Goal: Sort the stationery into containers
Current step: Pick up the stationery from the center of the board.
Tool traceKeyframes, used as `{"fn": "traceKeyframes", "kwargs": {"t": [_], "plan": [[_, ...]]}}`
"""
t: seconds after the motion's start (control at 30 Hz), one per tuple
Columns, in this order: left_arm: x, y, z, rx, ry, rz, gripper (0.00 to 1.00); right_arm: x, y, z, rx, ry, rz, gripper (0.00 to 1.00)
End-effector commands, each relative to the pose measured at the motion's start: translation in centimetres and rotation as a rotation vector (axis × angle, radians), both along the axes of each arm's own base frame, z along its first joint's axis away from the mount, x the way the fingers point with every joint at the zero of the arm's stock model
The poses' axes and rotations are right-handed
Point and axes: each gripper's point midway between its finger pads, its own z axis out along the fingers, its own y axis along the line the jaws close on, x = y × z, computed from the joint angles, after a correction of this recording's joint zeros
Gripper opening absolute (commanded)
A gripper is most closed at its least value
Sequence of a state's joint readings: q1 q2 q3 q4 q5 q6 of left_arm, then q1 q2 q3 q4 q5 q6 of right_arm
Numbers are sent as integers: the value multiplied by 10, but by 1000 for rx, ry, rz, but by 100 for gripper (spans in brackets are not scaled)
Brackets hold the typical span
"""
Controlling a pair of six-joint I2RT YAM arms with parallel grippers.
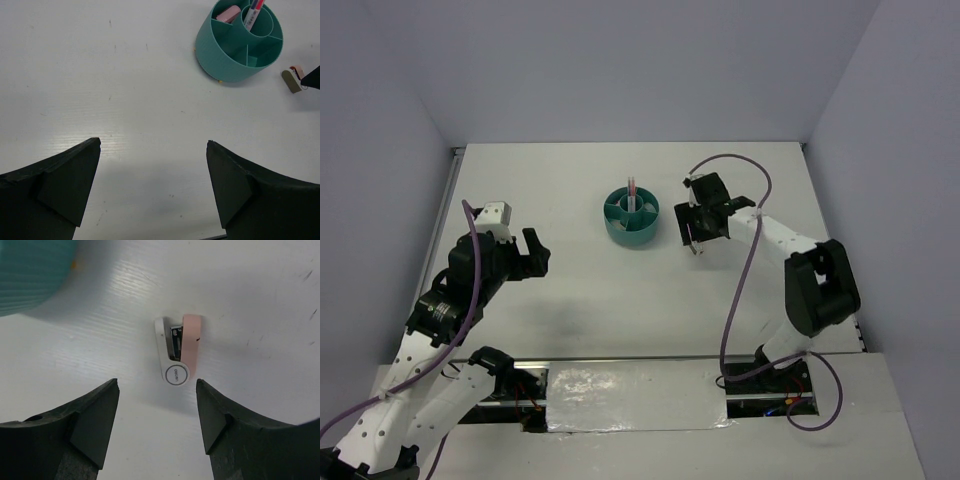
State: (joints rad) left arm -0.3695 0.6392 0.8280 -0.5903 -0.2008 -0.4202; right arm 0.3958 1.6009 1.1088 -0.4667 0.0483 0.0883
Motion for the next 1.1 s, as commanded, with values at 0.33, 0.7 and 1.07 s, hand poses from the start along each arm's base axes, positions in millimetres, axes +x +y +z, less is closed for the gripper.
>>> {"fn": "traceKeyframes", "kwargs": {"t": [0.33, 0.7, 1.07], "plan": [[5, -4, 16, -15, -61, -21, 99, 24, -14, -47, -50, 117, -26, 67], [5, -4, 17, -19, -63, -23, 99, 24, -12, -62, -48, 137, -24, 32], [2, -48, 22, -200, -21, -176, 99, -14, 39, 30, 120, -278, 98, 2]]}}
